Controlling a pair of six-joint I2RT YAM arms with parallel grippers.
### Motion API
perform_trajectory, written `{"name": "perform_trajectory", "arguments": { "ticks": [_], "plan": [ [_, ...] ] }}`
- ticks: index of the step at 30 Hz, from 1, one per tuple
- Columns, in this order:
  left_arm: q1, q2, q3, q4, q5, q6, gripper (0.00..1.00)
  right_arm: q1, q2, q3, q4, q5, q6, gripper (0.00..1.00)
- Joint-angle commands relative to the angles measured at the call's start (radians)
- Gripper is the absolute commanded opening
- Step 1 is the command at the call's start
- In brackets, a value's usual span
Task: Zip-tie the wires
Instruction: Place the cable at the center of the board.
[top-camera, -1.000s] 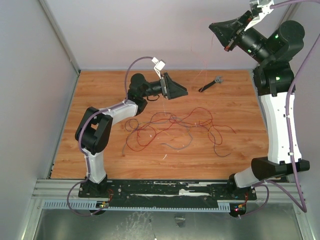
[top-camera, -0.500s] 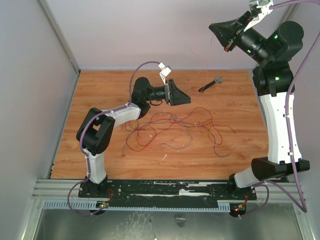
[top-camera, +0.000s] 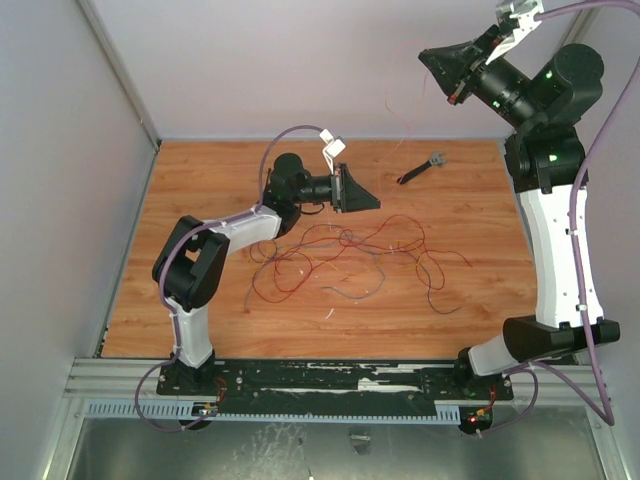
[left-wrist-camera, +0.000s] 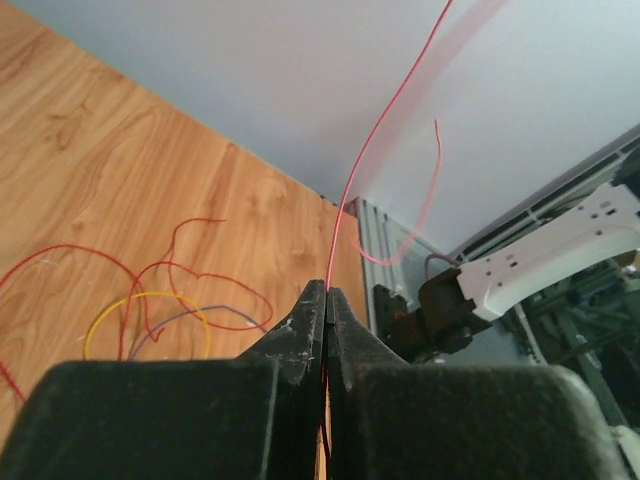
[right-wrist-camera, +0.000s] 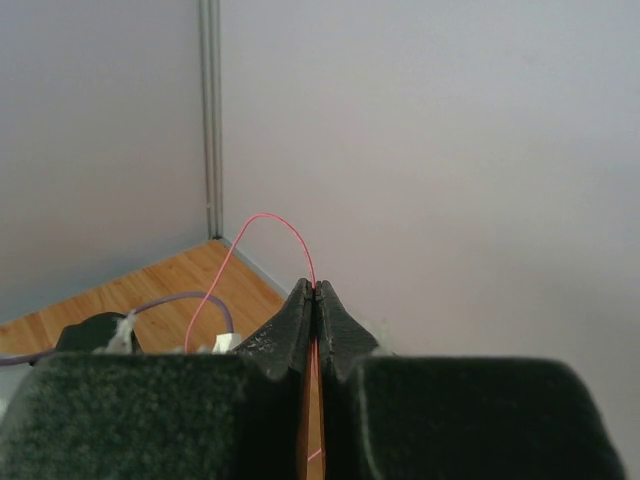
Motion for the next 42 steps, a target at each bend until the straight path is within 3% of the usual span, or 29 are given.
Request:
{"name": "perform_trajectory", "arguments": {
  "ticks": [1,3,8,12,15,19,25,35,40,42],
  "plan": [
    [-0.003,-0.061,0.051,-0.111,-0.005,0.108,0.00,0.004,-0.041,-0.029,-0.064,0.089,-0.052,0.00],
    [-0.003,-0.087,0.074,-0.227,-0.040,0.190,0.00,0.004,-0.070,-0.074,-0.084,0.155,-0.075,0.00],
    [0.010,-0.168,0.149,-0.586,-0.277,0.425,0.00,-0.009,-0.194,-0.267,-0.026,0.244,-0.115,0.00],
    [0.026,-0.251,0.166,-0.699,-0.436,0.500,0.00,-0.018,-0.273,-0.429,0.057,0.242,-0.107,0.00],
    [0.028,-0.317,0.210,-0.773,-0.494,0.547,0.00,-0.019,-0.245,-0.442,-0.013,0.291,-0.080,0.00],
    [0.028,-0.376,0.274,-0.826,-0.476,0.535,0.00,-0.019,-0.183,-0.458,-0.099,0.310,-0.068,0.03],
    [0.027,-0.423,0.357,-0.835,-0.475,0.488,0.00,-0.018,-0.186,-0.586,-0.038,0.324,-0.076,0.03],
    [0.008,-0.423,0.491,-0.805,-0.427,0.402,0.00,-0.021,-0.135,-0.647,-0.038,0.442,-0.117,0.04],
    [0.008,-0.421,0.542,-0.769,-0.383,0.346,0.00,-0.022,-0.116,-0.636,-0.036,0.432,-0.117,0.45],
    [0.008,-0.421,0.556,-0.769,-0.390,0.344,0.00,-0.022,-0.123,-0.632,-0.041,0.444,-0.117,0.55]
  ]
}}
